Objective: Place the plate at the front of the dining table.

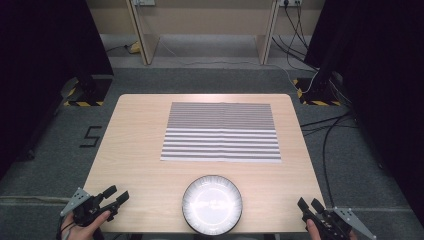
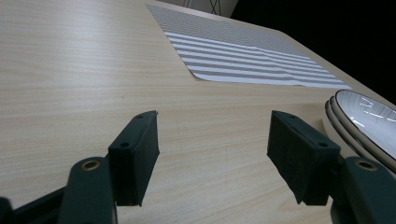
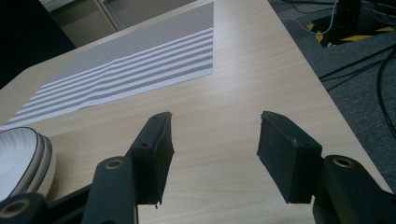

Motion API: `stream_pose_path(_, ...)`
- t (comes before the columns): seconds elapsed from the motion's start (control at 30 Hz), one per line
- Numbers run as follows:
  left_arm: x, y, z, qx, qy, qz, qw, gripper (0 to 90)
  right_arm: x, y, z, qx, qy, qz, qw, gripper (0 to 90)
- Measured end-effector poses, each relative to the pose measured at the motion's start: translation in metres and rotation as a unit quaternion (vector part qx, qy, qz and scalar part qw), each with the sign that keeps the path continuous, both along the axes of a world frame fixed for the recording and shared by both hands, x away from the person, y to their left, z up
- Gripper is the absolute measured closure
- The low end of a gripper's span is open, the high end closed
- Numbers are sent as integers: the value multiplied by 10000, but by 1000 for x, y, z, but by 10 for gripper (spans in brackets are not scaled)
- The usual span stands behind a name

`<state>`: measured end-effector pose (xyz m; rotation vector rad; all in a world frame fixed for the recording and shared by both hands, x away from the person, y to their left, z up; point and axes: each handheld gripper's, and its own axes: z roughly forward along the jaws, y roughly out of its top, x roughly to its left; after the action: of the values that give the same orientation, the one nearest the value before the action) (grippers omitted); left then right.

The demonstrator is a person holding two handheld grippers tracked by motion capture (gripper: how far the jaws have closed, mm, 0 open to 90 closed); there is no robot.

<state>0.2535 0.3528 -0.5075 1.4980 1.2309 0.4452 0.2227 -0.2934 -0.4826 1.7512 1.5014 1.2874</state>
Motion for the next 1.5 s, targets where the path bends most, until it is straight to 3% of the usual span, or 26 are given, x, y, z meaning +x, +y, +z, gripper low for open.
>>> stream_pose_path(0.2, -1, -3, 1, -22, -15, -67, 10000, 335, 1, 4, 1, -32, 7, 110, 9999, 469)
stream_pose_path(0.3, 0, -8, 1, -142, 41, -209, 9997, 339, 5, 9, 1, 9, 51, 245, 9997, 475)
stream_pose_path(0.47, 2, -20, 5, -111, 27, -453, 9989, 344, 15, 25, 3, 1, 98, 569, 9983, 490)
stream_pose_path(0.6, 5, -35, 9, -191, 36, -703, 9973, 350, 21, 37, 6, -47, 150, 829, 9964, 496)
stream_pose_path(0.73, 9, -52, 12, -112, 22, -969, 9952, 354, 26, 54, 6, -128, 241, 1146, 9930, 504)
stream_pose_path(0.93, 15, -67, 14, -27, 20, -1168, 9931, 354, 30, 65, 6, -170, 284, 1292, 9911, 507)
stream_pose_path(1.23, 20, -91, 15, 78, 132, -1592, 9871, 382, 36, 81, 9, -109, 411, 1610, 9860, 570)
stream_pose_path(1.33, 23, -105, 15, 112, 208, -1813, 9831, 390, 41, 91, 11, -52, 514, 1851, 9814, 608)
stream_pose_path(1.37, 23, -105, 15, 112, 208, -1813, 9831, 392, 41, 91, 11, -52, 514, 1851, 9814, 608)
stream_pose_path(1.43, 25, -113, 15, 132, 268, -1929, 9808, 396, 43, 97, 12, -39, 560, 1957, 9791, 626)
stream_pose_path(1.47, 27, -119, 14, 142, 350, -2020, 9787, 408, 45, 103, 13, -45, 626, 2092, 9758, 649)
stream_pose_path(1.5, 27, -119, 14, 142, 350, -2020, 9787, 415, 45, 103, 13, -45, 626, 2092, 9758, 649)
